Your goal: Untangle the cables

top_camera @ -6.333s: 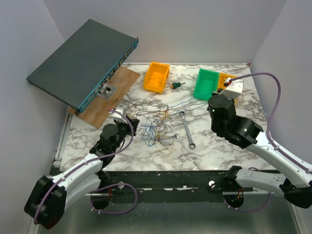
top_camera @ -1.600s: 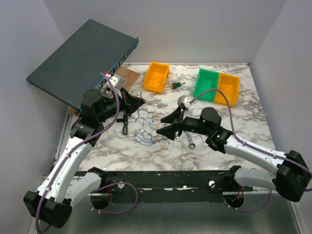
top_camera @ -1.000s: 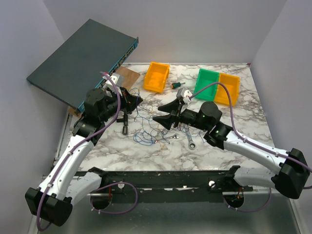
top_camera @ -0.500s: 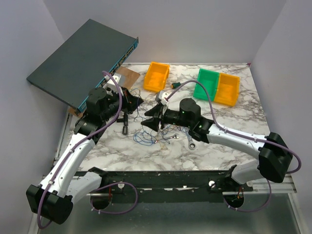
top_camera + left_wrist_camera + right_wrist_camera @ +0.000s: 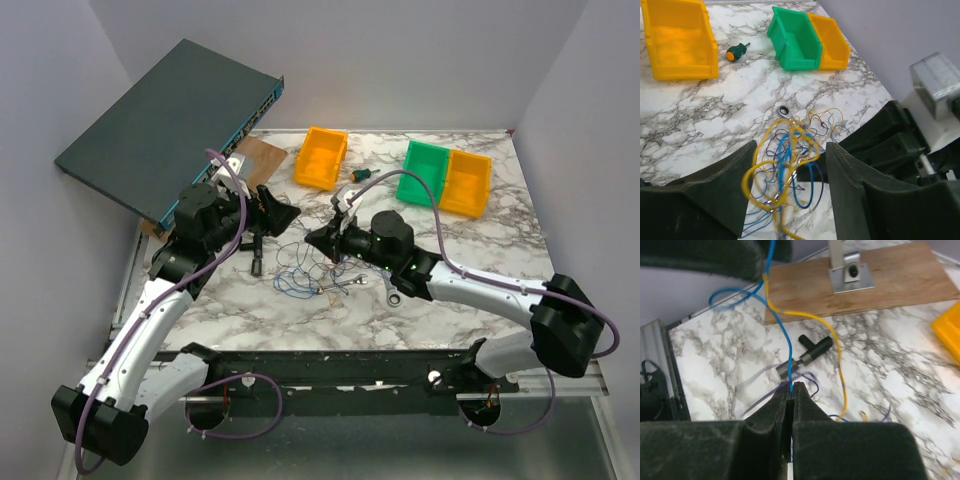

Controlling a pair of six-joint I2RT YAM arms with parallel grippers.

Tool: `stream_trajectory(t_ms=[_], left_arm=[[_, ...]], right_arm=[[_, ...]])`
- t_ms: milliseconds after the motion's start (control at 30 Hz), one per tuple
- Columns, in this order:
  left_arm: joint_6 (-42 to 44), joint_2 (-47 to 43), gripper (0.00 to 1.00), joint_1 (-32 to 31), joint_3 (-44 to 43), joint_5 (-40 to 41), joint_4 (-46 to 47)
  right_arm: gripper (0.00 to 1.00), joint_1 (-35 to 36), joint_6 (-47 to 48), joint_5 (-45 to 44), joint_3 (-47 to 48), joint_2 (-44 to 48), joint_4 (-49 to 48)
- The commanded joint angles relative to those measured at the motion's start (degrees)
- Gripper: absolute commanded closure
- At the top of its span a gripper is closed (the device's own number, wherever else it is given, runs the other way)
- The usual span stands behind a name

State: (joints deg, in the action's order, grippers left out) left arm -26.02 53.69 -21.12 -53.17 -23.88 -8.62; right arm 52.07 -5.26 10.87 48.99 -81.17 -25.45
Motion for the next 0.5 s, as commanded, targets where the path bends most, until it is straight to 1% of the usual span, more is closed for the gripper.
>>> stream_trajectory(t_ms=[0, 133, 300, 333, 400, 467], left_arm=[[-1.35, -1.49, 0.39, -0.23, 2.37, 2.72, 0.17], [-2.14, -1.68, 0.36, -0.22, 5.08, 3.67, 1.19], [-3.11, -2.16, 0.32, -0.17, 11.63, 0.91, 8.11], [-3.35, -2.44, 0.3, -0.19, 13.11, 0.19, 10.96], [-3.64, -3.49, 0.21, -0.23, 16.31, -0.63, 15.43], [-3.24, -4.97, 0.14, -0.23, 18.48, 1.25, 17.17]], right_arm=[[0.99, 0.13, -3.56, -12.83, -0.63, 5.92, 2.86], [0.99, -0.04, -4.89, -18.71, 1.97, 8.59, 11.11], [0.99, -0.56, -6.15, -22.37, 5.92, 9.4, 19.01], [0.99, -0.69, -6.41, -23.23, 6.54, 9.29, 20.2], [0.99, -1.02, -6.78, -24.52, 7.46, 9.22, 21.87], [0.99, -1.39, -7.31, -25.14, 8.03, 9.27, 22.73]])
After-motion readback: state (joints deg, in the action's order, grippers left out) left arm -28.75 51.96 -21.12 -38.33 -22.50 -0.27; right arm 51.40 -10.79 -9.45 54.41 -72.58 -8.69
